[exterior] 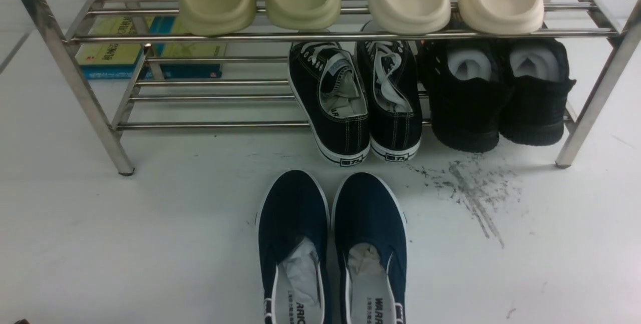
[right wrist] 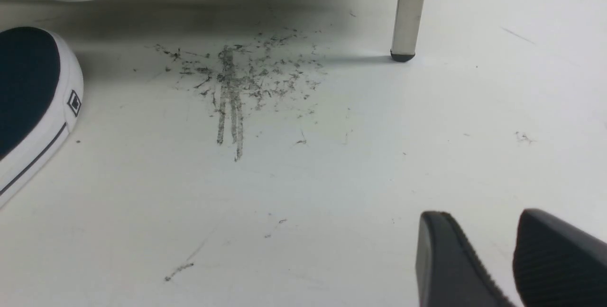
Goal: Take the shoes off the shelf with your hand on the white table.
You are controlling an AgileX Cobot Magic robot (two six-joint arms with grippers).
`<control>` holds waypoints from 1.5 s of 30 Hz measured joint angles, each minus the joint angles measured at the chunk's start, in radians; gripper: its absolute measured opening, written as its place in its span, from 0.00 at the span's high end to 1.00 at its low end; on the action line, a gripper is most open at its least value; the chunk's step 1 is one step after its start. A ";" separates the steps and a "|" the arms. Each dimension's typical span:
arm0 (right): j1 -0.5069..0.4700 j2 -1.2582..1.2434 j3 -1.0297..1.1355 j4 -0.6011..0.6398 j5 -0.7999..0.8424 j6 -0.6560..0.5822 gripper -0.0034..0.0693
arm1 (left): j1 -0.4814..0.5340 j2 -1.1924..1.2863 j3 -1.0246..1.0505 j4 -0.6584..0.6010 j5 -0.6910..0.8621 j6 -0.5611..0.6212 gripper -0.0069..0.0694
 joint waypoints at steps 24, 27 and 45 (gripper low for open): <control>0.000 0.000 0.010 0.747 0.010 0.304 0.62 | 0.000 0.000 0.000 0.000 0.000 0.000 0.60; 0.000 0.000 0.009 0.778 0.012 0.304 0.62 | 0.000 0.000 0.000 0.000 0.000 0.000 0.60; 0.000 0.458 -0.567 0.544 0.213 -0.297 0.96 | 0.000 0.000 0.000 0.000 0.000 0.000 0.60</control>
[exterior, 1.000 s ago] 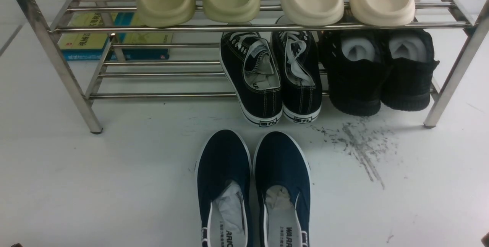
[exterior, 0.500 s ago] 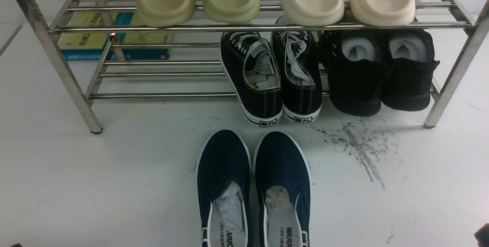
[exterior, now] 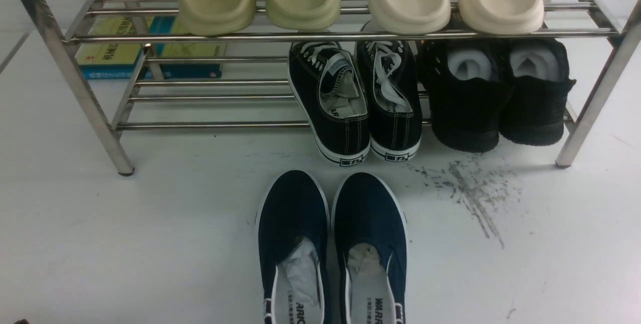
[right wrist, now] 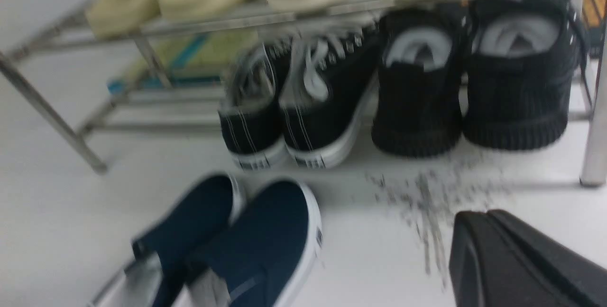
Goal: Take the shoes off the shelf with your hand on the white table.
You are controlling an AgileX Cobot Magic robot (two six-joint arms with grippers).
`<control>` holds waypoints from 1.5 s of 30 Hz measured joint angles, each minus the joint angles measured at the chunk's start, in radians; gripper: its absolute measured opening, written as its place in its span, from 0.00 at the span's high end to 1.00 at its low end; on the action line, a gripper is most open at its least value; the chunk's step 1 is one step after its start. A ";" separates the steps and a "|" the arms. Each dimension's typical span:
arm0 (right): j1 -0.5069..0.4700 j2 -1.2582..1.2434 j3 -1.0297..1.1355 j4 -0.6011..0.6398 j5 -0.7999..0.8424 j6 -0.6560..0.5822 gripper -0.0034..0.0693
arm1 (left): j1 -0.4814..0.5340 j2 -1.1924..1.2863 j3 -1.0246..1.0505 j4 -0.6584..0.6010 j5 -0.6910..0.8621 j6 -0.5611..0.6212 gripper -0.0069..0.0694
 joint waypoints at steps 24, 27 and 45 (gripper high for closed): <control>0.363 0.979 -0.770 -0.424 0.389 0.288 0.63 | 0.000 0.000 0.000 0.000 0.000 0.000 0.60; 0.420 1.015 -0.817 -0.541 0.344 0.360 0.50 | 0.000 0.000 0.000 0.000 0.000 0.000 0.60; 0.475 1.252 -0.917 -0.851 0.217 0.426 0.22 | 0.000 0.000 0.000 0.000 0.000 0.000 0.60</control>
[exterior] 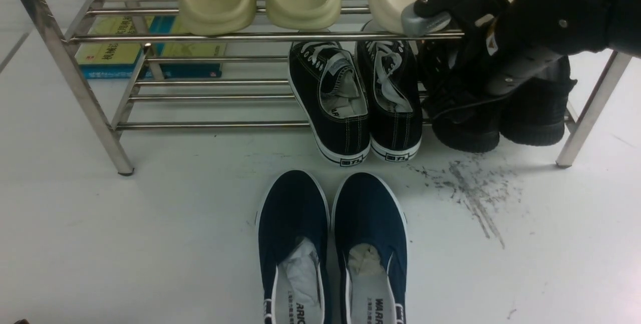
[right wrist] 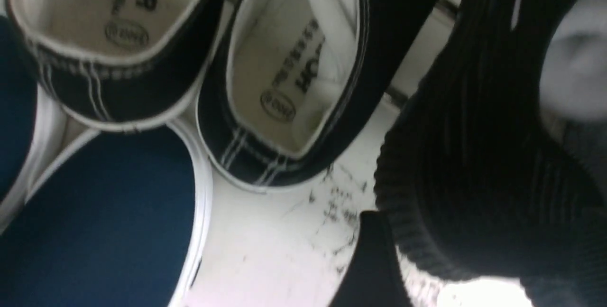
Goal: Take the shoes off the shelf with your hand on the white table.
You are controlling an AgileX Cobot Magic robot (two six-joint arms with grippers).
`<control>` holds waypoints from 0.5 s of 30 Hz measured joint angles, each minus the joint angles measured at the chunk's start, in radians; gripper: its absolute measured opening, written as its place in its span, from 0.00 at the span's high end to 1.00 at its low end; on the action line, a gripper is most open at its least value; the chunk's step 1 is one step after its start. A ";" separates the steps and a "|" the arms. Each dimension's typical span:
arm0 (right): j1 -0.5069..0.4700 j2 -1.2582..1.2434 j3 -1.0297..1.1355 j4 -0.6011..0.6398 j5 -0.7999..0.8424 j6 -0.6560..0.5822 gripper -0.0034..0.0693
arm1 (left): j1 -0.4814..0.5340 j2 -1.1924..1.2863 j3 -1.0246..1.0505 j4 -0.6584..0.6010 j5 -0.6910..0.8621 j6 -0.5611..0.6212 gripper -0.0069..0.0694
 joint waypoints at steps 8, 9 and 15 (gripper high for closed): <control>0.000 0.023 -0.001 -0.083 -0.064 0.000 0.22 | 0.000 0.000 0.000 0.000 0.000 0.000 0.60; 0.000 0.026 -0.001 -0.088 -0.066 0.000 0.22 | 0.000 0.000 0.000 0.000 0.000 0.000 0.60; 0.000 0.079 -0.002 -0.127 -0.076 0.000 0.22 | 0.000 0.000 0.000 0.000 0.000 0.000 0.60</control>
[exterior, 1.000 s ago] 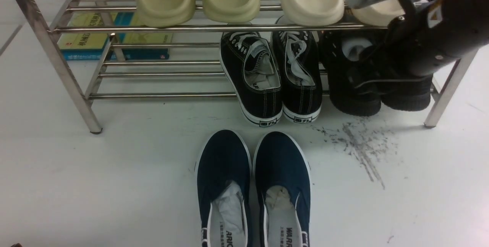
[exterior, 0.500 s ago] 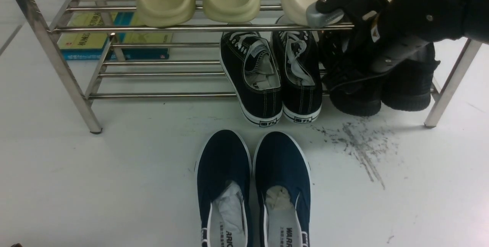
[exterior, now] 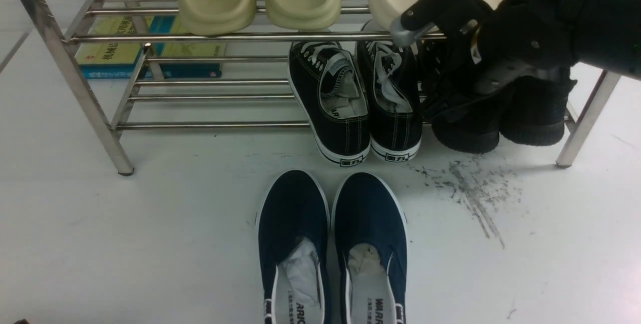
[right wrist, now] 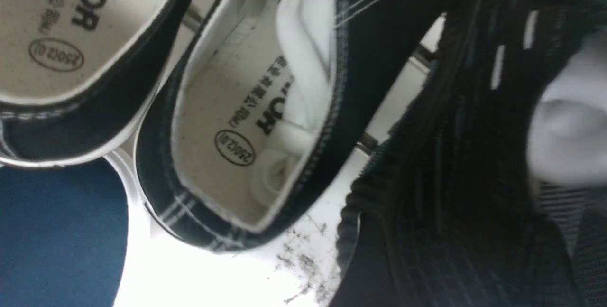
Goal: Take the shoes off the shelf with your hand on the white table.
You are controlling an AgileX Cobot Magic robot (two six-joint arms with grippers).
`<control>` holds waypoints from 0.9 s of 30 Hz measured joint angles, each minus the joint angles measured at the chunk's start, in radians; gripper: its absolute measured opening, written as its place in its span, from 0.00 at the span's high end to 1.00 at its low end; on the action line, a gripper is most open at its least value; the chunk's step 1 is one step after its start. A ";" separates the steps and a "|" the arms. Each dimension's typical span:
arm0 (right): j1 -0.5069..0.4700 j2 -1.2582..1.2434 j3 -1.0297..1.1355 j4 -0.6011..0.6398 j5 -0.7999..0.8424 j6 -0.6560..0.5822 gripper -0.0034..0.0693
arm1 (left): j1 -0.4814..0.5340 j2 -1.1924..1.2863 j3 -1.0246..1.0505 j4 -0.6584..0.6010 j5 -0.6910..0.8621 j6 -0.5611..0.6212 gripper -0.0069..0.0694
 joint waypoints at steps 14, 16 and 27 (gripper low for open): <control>0.003 0.084 0.000 -0.136 0.004 0.000 0.22 | 0.000 0.000 0.000 0.000 0.000 0.000 0.60; 0.003 0.084 -0.002 -0.151 0.006 0.000 0.22 | 0.000 0.000 0.000 0.000 0.000 0.000 0.60; 0.003 0.016 -0.008 -0.143 0.048 0.044 0.22 | 0.000 0.000 0.000 0.001 0.000 0.000 0.60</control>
